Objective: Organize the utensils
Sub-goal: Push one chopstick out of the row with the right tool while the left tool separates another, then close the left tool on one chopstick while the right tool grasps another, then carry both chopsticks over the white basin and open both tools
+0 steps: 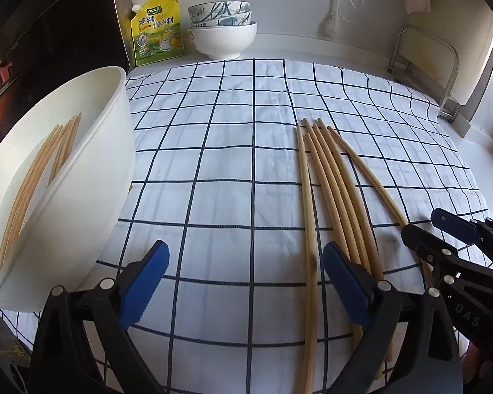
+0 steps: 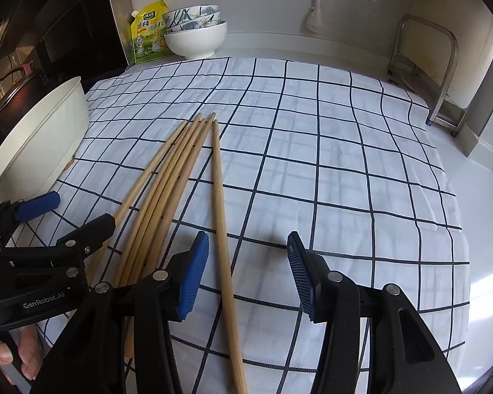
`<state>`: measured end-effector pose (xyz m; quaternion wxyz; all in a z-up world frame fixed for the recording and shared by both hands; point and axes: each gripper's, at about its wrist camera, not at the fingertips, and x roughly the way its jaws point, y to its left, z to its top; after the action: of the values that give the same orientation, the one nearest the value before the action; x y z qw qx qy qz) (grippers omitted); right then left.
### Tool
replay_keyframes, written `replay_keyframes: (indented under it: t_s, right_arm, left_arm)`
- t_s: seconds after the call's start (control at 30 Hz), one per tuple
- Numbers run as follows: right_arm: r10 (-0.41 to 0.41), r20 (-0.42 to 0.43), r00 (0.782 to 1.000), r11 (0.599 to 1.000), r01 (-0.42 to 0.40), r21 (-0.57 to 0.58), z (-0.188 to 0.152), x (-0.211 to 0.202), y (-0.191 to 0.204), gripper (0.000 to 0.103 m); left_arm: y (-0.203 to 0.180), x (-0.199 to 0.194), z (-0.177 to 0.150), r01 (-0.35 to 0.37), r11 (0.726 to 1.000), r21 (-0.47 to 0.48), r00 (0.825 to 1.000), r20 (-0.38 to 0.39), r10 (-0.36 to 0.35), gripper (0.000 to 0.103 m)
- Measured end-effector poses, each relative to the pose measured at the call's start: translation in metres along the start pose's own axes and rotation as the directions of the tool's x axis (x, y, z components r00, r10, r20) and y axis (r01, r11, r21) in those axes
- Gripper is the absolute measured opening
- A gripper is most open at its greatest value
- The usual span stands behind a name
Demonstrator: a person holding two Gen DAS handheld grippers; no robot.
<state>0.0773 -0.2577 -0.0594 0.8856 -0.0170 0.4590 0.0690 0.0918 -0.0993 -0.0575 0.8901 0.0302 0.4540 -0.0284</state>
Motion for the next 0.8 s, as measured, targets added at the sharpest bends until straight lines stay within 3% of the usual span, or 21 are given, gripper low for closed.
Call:
replay_keyframes:
  t_s: [0.27, 0.33, 0.43, 0.53, 0.6, 0.63, 0.67, 0.8]
  right_arm:
    - [-0.023, 0.011, 1.000, 0.999, 0.023, -0.036, -0.004, 0.001, 0.005, 0.048]
    - [-0.020, 0.017, 1.000, 0.999, 0.021, -0.048, -0.005, 0.001, 0.009, 0.038]
    - [-0.019, 0.021, 1.000, 0.998, 0.021, -0.068, -0.005, -0.001, 0.013, 0.019]
    - [-0.019, 0.024, 1.000, 0.996, 0.021, -0.085, -0.007, -0.001, 0.017, 0.007]
    - [-0.019, 0.028, 0.999, 0.996, 0.022, -0.088, -0.008, -0.001, 0.018, 0.007]
    - [-0.017, 0.031, 0.999, 0.996, 0.020, -0.086, -0.008, -0.001, 0.018, 0.007]
    - [-0.012, 0.033, 0.999, 0.997, 0.015, -0.081, -0.008, -0.002, 0.017, 0.007]
    - [0.016, 0.045, 0.999, 0.999, -0.014, -0.037, -0.009, -0.006, 0.011, 0.006]
  left_arm:
    - [-0.003, 0.009, -0.002, 0.013, 1.000, 0.001, 1.000, -0.016, -0.013, 0.093]
    - [-0.004, 0.008, -0.002, 0.031, 1.000, 0.000, 0.999, -0.015, -0.031, 0.089]
    - [-0.011, 0.003, -0.005, 0.050, 0.998, 0.027, 0.999, 0.000, -0.050, 0.073]
    - [-0.016, -0.001, -0.006, 0.066, 0.997, 0.046, 0.998, 0.005, -0.067, 0.050]
    - [-0.018, -0.003, -0.006, 0.086, 0.995, 0.051, 0.996, 0.003, -0.086, 0.020]
    - [-0.018, -0.004, -0.005, 0.104, 0.993, 0.052, 0.995, -0.003, -0.104, 0.014]
    - [-0.018, -0.004, -0.006, 0.119, 0.992, 0.052, 0.993, -0.009, -0.118, 0.008]
    - [-0.015, -0.008, -0.008, 0.157, 0.987, 0.037, 0.987, -0.026, -0.156, 0.007]
